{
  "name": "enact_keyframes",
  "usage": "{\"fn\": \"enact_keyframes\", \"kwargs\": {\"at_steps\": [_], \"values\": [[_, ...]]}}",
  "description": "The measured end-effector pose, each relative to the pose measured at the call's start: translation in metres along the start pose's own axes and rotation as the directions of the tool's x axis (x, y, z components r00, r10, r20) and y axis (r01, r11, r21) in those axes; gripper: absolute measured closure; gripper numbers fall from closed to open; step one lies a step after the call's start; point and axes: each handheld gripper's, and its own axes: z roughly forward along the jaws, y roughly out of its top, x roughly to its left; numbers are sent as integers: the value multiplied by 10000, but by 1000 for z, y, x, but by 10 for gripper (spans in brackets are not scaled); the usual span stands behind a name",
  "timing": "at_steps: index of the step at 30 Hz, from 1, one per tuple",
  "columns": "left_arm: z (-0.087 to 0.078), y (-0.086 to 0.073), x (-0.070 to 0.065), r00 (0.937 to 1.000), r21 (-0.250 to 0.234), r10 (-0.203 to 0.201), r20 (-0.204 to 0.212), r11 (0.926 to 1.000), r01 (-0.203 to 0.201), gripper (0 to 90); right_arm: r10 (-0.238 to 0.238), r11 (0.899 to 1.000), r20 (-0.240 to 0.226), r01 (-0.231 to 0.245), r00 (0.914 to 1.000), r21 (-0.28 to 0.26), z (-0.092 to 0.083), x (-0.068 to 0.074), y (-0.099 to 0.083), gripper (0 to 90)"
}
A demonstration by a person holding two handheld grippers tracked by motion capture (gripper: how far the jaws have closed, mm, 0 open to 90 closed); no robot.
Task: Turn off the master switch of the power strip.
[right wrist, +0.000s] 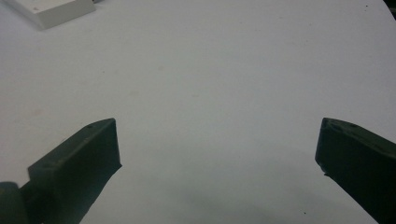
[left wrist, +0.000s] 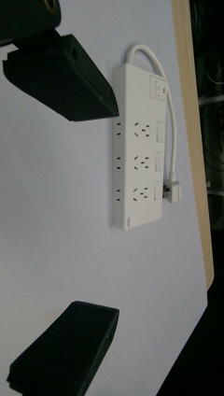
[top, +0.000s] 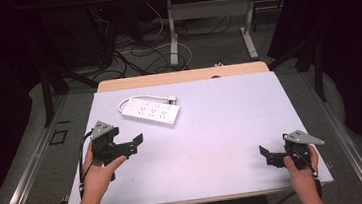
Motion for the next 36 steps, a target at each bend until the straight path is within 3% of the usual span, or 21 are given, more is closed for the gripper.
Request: {"fn": "enact_keyframes", "kwargs": {"at_steps": [4,5,9,14,18,20,23,27,36], "values": [[3,9,2,9999,-19,-55,106,10000,56,64,176,9998,-103,-176,9998,74,0,2,0,0],[3,12,2,9998,-6,-129,143,9999,129,69,-17,9999,-43,18,10000,114,0,0,0,0],[6,19,3,10000,5,-40,85,10000,40,90,37,9999,-12,-37,10000,168,-1,1,0,0],[12,26,2,9999,319,125,29,9994,-126,151,37,10000,-72,-36,10000,74,1,1,-1,0],[18,30,4,9999,397,-83,131,9992,78,158,-85,9994,-56,87,9999,338,-1,0,0,0],[20,33,7,10000,503,-1,60,9987,-2,159,-62,9998,-47,63,10000,202,0,1,-1,0],[26,35,11,9995,677,-307,-16,9972,307,162,131,9998,-126,-129,9998,133,2,2,-1,0],[35,35,17,9977,735,-635,-225,9952,650,170,-35,10000,-31,35,10000,44,3,2,-2,0],[48,41,28,9958,857,-742,-540,9932,786,207,-81,9999,-16,82,10000,92,4,1,-2,0]]}}
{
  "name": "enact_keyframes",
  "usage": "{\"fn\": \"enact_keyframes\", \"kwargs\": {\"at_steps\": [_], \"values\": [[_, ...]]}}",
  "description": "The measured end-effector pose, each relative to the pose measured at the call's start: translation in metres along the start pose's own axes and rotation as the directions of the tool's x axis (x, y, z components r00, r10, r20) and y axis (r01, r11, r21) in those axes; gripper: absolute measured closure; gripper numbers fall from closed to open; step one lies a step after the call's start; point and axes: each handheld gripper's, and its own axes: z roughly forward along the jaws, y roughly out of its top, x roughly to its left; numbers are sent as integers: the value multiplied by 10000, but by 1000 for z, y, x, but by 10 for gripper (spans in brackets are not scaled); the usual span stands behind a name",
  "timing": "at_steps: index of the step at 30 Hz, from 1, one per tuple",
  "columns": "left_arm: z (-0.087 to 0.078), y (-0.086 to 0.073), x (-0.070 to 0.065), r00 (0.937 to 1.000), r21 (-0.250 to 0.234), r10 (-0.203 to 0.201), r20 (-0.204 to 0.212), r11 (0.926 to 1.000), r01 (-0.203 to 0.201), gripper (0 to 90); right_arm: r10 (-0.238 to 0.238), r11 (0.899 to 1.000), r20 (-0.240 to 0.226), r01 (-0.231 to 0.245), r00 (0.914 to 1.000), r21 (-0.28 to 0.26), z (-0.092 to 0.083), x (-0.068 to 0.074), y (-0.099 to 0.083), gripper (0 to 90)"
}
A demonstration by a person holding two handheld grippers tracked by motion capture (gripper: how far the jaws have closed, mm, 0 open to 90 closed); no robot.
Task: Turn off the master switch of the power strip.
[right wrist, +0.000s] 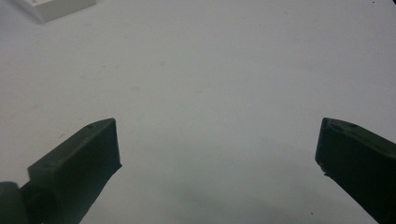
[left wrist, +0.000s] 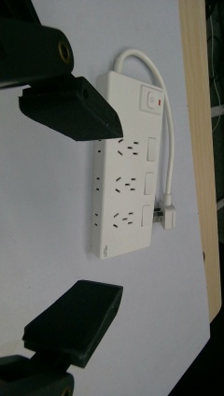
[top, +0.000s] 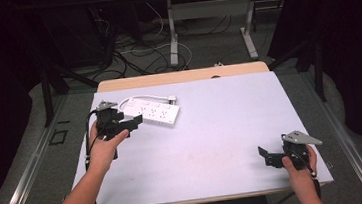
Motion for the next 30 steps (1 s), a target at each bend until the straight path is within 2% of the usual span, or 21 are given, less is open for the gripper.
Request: {"fn": "enact_keyframes", "kwargs": {"at_steps": [2,6,8,11,21,24,27,29,30], "values": [[3,3,2,9999,-76,-109,-79,9999,108,206,-25,10000,-32,25,10000,66,0,0,0,0],[6,8,8,9992,163,-365,-162,9992,368,207,-10,10000,-93,10,10000,62,0,0,0,0],[9,12,10,9987,-12,-489,-149,9988,488,206,13,9998,-39,-13,10000,195,0,0,0,0],[11,18,11,9990,-167,-438,-131,9989,435,210,32,10000,-115,-31,9999,63,2,-1,0,0],[23,34,8,9995,-29,-211,-219,9998,210,221,-8,9999,-106,10,9999,173,6,4,-1,0],[26,39,10,9991,-109,-364,-204,9993,361,232,31,9997,-98,-29,9999,254,6,5,-2,0],[29,43,13,9978,-410,-608,-248,9974,597,265,-34,9996,-74,36,10000,266,5,5,-3,0],[32,46,15,9977,-373,-590,-320,9976,578,282,10,9997,-38,-9,10000,235,4,5,-3,0],[32,49,17,9982,-162,-531,-295,9985,527,282,31,9998,-37,-30,10000,203,4,5,-3,0]]}}
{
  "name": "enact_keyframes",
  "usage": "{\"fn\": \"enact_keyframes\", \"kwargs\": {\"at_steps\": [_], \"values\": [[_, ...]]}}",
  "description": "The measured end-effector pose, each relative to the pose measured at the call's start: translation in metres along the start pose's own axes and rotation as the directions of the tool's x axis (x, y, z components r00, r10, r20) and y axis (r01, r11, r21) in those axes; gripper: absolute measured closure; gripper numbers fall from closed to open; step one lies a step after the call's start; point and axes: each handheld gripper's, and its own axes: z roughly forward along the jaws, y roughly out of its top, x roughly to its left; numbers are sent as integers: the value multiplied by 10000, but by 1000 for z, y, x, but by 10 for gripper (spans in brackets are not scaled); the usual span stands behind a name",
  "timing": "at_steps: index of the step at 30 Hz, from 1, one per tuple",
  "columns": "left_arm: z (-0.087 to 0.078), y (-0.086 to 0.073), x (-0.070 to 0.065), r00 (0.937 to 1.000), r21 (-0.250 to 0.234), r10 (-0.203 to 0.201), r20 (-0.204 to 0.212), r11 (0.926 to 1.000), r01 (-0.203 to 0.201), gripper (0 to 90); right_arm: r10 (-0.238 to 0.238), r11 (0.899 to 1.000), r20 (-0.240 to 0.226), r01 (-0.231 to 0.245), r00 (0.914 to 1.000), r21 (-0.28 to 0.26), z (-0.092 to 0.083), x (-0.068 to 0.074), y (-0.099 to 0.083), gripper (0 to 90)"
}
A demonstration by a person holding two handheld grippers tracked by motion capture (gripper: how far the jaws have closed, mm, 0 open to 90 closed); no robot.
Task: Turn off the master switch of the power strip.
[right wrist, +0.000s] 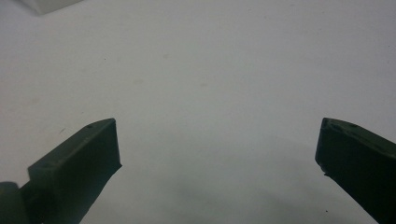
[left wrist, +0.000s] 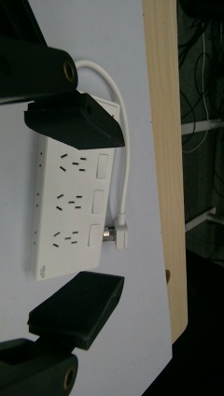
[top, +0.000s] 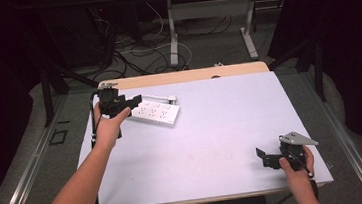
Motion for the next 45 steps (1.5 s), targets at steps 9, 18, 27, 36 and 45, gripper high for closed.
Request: {"fn": "enact_keyframes", "kwargs": {"at_steps": [9,18,27,36,45], "values": [[10,17,1,10000,69,-48,17,10000,47,321,-41,10000,2,41,10000,38,0,0,-1,0],[19,34,3,10000,280,86,-30,9996,-85,379,-71,10000,20,71,10000,-25,1,2,0,0],[33,38,13,9996,502,91,-249,9987,-78,428,-77,9999,-26,77,10000,85,1,2,1,0],[48,36,20,9991,704,63,-413,9975,-34,482,-99,9999,-2,99,10000,-18,1,2,0,0],[60,33,26,9978,1013,-302,-585,9942,360,543,-104,9999,-17,104,9999,119,1,1,0,0]]}}
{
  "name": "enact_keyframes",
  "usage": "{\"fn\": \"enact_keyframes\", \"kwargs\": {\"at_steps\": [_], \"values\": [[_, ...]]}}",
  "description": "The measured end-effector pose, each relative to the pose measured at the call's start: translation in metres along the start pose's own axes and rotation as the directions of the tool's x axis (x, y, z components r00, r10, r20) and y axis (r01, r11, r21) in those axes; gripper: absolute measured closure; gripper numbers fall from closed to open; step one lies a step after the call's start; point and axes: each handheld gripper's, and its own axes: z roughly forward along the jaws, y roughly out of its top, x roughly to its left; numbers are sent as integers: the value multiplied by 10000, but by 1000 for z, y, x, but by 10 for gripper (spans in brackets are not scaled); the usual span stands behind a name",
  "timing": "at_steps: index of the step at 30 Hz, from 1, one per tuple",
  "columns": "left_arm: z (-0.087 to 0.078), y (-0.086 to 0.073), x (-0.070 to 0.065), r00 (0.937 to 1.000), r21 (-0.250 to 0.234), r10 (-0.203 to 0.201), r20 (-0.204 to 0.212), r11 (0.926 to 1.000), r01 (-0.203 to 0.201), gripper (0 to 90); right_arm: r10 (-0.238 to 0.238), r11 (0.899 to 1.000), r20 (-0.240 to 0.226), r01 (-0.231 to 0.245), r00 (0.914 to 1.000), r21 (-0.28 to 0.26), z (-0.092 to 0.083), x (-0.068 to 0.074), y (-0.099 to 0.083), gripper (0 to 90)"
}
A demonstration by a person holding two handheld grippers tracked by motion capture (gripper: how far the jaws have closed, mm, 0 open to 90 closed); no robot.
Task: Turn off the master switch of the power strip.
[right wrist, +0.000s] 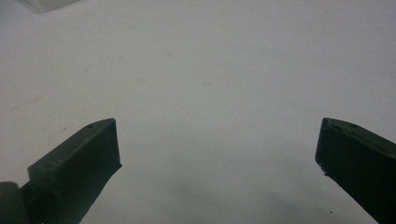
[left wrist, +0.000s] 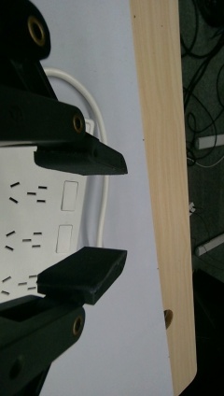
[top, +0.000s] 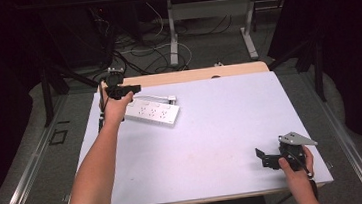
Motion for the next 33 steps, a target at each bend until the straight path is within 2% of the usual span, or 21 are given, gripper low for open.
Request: {"fn": "enact_keyframes", "kwargs": {"at_steps": [8,13,15,16,17,18,21,22,28,33], "values": [[12,-3,6,9996,351,-284,-30,9990,285,624,-13,10000,-92,13,10000,-24,2,1,0,0],[18,-4,8,9996,571,-253,-145,9980,261,702,-48,10000,-93,48,9999,-41,1,1,0,0],[20,-5,9,9993,405,-331,-177,9986,338,709,-54,10000,-94,53,9999,-43,1,1,0,0],[20,-6,10,9992,457,-326,-211,9984,335,748,-85,9999,-70,86,9999,65,1,1,0,0],[22,-6,10,9990,402,-376,-226,9985,385,748,-85,9999,-70,86,9999,65,1,1,0,0],[21,-5,11,9991,602,-381,-194,9974,392,768,-82,10000,-94,81,9999,-30,2,1,0,0],[24,-7,13,9983,501,-515,-269,9973,528,805,0,10000,-96,0,10000,-27,1,1,0,0],[24,-6,13,9986,663,-449,-283,9967,467,818,4,10000,-40,-5,10000,-92,1,1,-1,0],[28,-9,14,9965,662,-298,-775,9972,350,899,-30,10000,-114,29,9999,-53,1,-1,-1,0],[30,-10,16,9961,951,-39,-886,9954,123,900,-52,9999,-62,52,10000,-94,2,1,-1,0]]}}
